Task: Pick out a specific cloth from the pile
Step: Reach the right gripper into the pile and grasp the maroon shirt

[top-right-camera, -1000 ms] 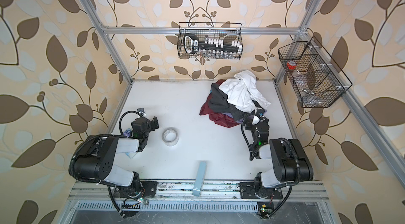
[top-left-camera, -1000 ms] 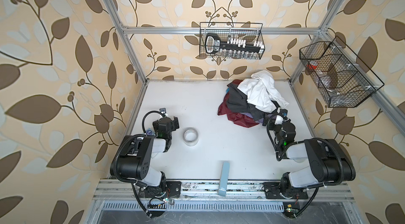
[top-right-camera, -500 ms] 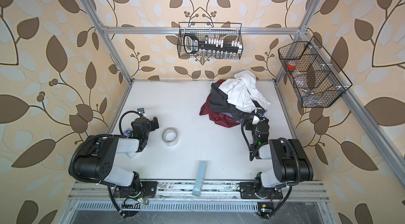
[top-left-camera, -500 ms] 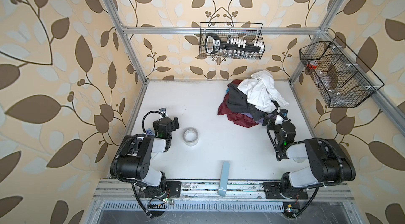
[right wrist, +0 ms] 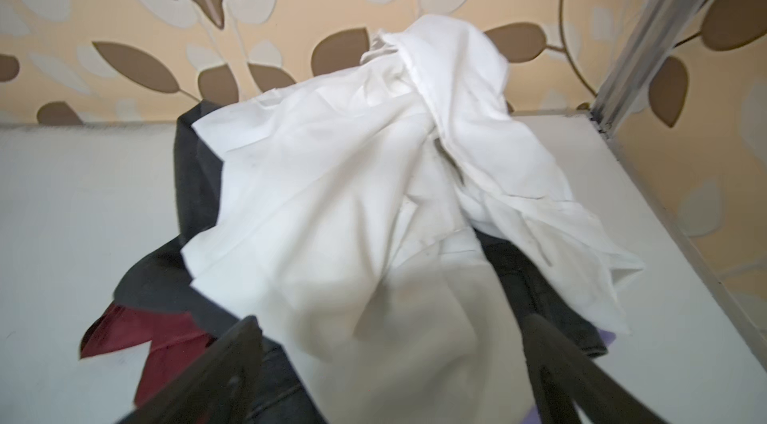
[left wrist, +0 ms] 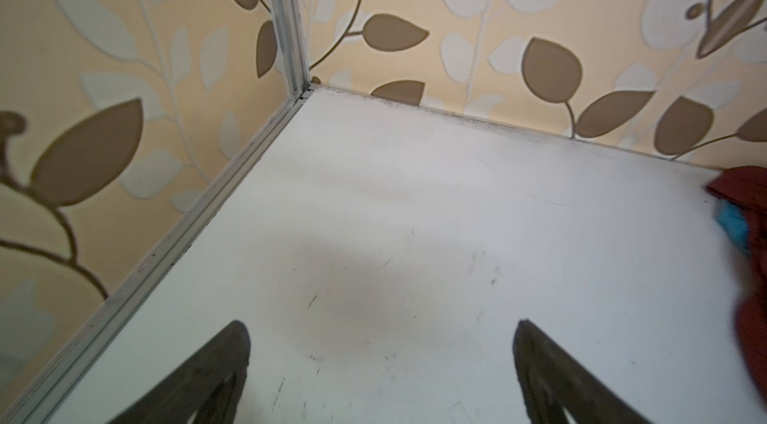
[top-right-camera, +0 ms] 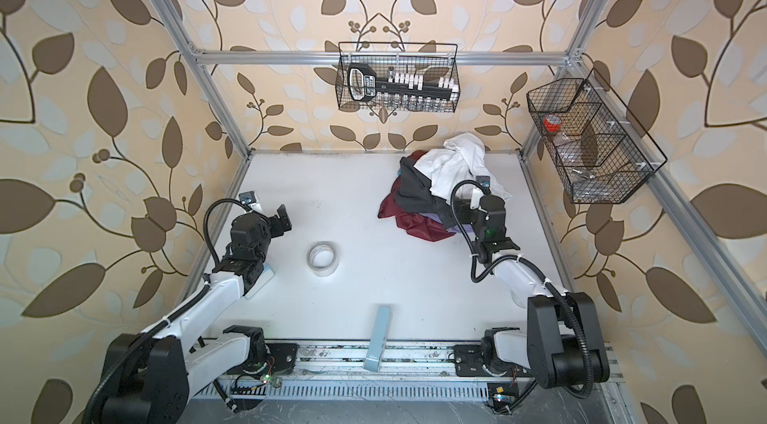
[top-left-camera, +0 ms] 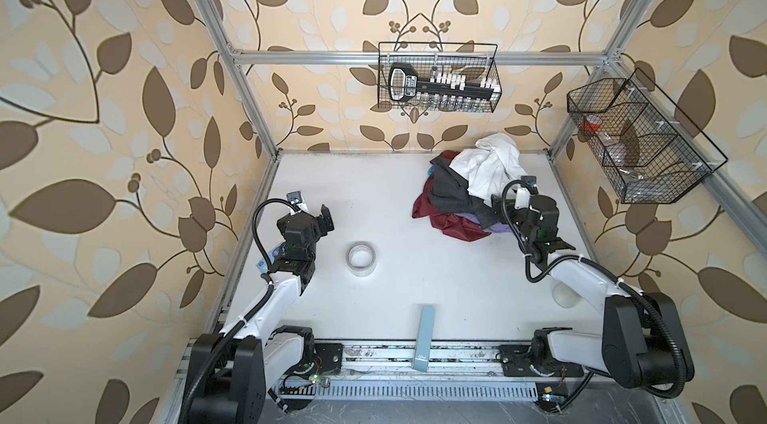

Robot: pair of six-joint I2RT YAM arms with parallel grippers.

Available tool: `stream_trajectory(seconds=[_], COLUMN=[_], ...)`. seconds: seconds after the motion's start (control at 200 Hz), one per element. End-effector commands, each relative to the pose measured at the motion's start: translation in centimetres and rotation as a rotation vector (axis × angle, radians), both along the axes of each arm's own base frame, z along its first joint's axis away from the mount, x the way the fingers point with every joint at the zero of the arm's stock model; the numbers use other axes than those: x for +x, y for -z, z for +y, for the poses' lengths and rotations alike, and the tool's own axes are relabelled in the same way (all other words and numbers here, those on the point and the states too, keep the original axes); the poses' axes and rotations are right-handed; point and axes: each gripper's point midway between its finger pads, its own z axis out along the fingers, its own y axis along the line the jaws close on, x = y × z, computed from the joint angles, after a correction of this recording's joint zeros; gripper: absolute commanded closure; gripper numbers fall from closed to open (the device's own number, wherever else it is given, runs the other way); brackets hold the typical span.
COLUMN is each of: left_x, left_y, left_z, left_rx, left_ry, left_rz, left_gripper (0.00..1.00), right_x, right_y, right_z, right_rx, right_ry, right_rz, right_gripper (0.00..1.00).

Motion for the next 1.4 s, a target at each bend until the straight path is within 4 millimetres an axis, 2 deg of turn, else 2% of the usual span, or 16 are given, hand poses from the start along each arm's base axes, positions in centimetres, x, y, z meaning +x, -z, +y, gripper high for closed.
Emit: stream_trajectory(seconds=[0.0,0.11,0.195,0.32,0.475,0.735,1.015,1.394], left_x=[-1.4,-1.6,-1.6,-1.5,-1.5,-1.3,-1.2,-1.2], left_y=[1.7,1.1,1.2,1.3,1.3,1.2,1.2,1.2], left_z=[-2.6,-3.9,-4.4,-4.8,-5.2,-5.2,-5.4,-5.6], left_rx=[-0.082,-0.109,-0.118,-0.129,-0.137,-0.142,-0.147,-0.152], left_ry=[0.135,0.206,0.233,0.253,0.275,0.277,0.287,0.298], left_rz=[0.066,0.053,0.062,0.072,0.071,0.063,0.057,0.054], left_gripper=[0.01,0.01,0.01,0.01,0.01,0.01,0.01,0.01], right_x=[-2.5,-4.3,-5.8,-6.4,-4.5,-1.8,0.6,3.6], right_y=[2.5,3.0,4.5,7.7,11.4,14.9,15.3,13.7], right_z=[3.4,8.1,11.5,14.3,14.5,14.0,12.9,13.8], right_rx=[-0.005,-0.034,-0.056,-0.072,-0.112,-0.162,-0.104,0.03], right_ry=[-0.107,-0.228,-0.312,-0.346,-0.274,-0.166,-0.054,-0.009], right_rz=[0.245,0.34,0.417,0.515,0.617,0.673,0.641,0.564], right_gripper=[0.08,0.09,0.13,0.18,0.2,0.12,0.09,0.07])
